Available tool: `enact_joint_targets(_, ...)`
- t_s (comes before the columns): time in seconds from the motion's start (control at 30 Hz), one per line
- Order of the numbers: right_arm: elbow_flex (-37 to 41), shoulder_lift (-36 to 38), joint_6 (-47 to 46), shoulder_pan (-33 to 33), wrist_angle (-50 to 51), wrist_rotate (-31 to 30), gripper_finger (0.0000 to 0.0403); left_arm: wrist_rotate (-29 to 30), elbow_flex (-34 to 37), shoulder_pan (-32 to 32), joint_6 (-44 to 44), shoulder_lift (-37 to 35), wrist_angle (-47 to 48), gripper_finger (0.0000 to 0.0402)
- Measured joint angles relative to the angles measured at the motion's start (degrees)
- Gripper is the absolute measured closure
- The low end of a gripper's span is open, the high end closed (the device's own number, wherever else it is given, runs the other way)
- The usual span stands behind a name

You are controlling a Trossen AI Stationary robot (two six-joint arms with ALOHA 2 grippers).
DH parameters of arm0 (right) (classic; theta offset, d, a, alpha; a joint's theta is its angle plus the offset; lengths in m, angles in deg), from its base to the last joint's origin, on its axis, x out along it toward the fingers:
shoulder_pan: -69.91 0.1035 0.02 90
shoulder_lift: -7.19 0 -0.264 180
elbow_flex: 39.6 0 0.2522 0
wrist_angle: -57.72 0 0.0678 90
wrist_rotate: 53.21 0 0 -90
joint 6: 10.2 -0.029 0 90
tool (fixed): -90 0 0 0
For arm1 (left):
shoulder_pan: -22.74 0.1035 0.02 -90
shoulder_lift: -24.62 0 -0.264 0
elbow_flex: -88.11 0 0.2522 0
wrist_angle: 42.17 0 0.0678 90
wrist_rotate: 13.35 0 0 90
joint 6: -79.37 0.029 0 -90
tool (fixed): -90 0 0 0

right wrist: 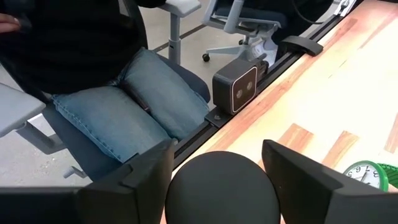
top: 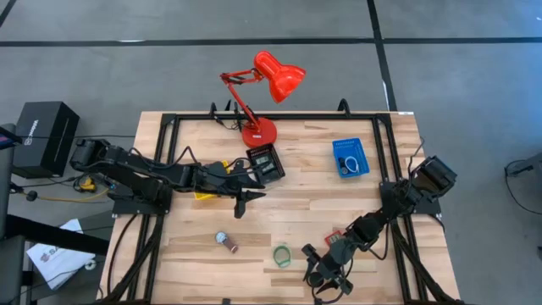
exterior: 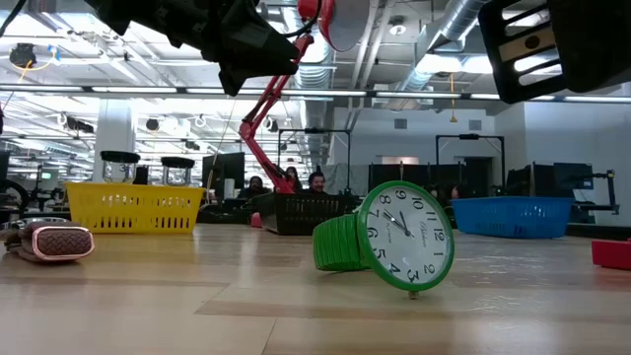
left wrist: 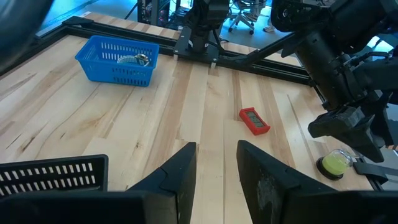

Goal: Pick & Place Office items
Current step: Put the green hourglass into the yellow bin

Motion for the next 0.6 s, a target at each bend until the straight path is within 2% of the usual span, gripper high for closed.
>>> enact_joint_targets(0.33, 0.0, 0.0, 0.0, 0.0, 0.0, 0.1, 0.0204, 0.0, 0.0, 0.0, 0.0, 0.0, 0.0, 0.0291)
enact_joint_targets(0.6, 0.0, 0.0, 0.0, -0.2, 0.0, 0.1, 0.0197, 0.0, 0.0, 0.0, 0.0, 0.0, 0.0, 0.0291)
